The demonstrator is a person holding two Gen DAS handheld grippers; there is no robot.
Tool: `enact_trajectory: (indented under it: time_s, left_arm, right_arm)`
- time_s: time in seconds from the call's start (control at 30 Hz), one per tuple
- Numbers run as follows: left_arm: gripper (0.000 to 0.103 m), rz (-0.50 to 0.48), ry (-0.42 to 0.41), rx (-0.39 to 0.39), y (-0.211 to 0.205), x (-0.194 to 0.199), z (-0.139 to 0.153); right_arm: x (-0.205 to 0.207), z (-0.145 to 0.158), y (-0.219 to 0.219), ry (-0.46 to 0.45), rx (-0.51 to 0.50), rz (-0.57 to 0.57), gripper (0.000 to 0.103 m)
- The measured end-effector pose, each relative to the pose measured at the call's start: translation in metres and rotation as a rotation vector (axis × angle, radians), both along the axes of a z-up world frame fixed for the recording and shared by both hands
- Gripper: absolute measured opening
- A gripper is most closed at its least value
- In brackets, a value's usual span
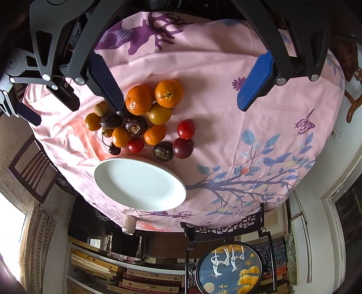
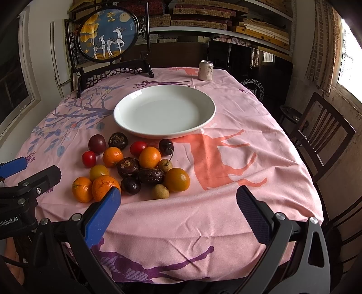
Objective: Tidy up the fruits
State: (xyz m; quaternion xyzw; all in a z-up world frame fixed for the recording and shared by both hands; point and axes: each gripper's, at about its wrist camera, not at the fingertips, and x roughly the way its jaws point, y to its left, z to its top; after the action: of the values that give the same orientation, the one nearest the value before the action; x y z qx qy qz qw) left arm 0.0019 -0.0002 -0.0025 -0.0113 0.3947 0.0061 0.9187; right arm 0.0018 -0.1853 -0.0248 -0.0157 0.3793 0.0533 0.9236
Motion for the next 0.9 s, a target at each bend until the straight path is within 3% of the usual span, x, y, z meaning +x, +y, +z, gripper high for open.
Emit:
enact_trajectory:
  time_s: [0.9]
  left_arm:
    - [0.101,-0.001,0.010,-0.004,0.0033,0.0033,-0.0068]
  right_arm:
    - [0.0023,-0.0032,0.0044,0.009,-0.006,0.003,0.102]
